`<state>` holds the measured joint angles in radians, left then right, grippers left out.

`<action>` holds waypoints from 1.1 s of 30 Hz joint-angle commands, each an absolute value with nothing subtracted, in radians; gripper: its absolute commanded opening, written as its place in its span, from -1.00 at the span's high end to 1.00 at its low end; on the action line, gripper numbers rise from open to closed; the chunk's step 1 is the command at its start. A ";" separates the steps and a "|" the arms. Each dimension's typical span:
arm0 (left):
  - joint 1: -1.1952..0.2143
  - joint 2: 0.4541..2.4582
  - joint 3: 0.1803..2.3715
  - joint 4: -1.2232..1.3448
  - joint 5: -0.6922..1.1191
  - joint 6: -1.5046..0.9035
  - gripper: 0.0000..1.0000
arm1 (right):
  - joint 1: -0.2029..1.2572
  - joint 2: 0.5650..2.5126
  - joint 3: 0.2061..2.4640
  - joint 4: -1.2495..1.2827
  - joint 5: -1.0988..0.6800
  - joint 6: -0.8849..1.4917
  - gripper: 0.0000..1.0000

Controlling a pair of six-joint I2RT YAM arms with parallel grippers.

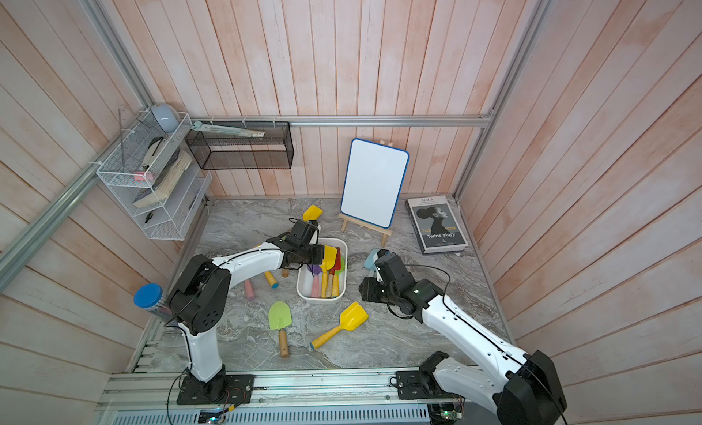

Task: Put the shovel into the storage box
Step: Place the shovel in the storage box.

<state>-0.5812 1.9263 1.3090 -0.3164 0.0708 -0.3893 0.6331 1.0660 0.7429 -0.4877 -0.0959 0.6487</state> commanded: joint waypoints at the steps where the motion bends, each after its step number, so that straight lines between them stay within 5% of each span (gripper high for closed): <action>1: -0.583 1.969 1.324 -0.380 0.050 -0.400 1.00 | 0.629 1.071 0.732 -0.472 -0.107 0.630 -0.04; 16: -0.583 2.038 1.382 -0.465 -0.007 -0.417 0.85 | 0.627 1.063 0.723 -0.471 -0.109 0.634 -0.04; 23: -0.583 2.059 1.409 -0.504 -0.015 -0.418 0.47 | 0.626 1.062 0.718 -0.468 -0.108 0.635 -0.05; 33: -0.595 2.059 1.444 -0.533 -0.020 -0.413 0.40 | 0.626 1.057 0.713 -0.466 -0.108 0.633 -0.04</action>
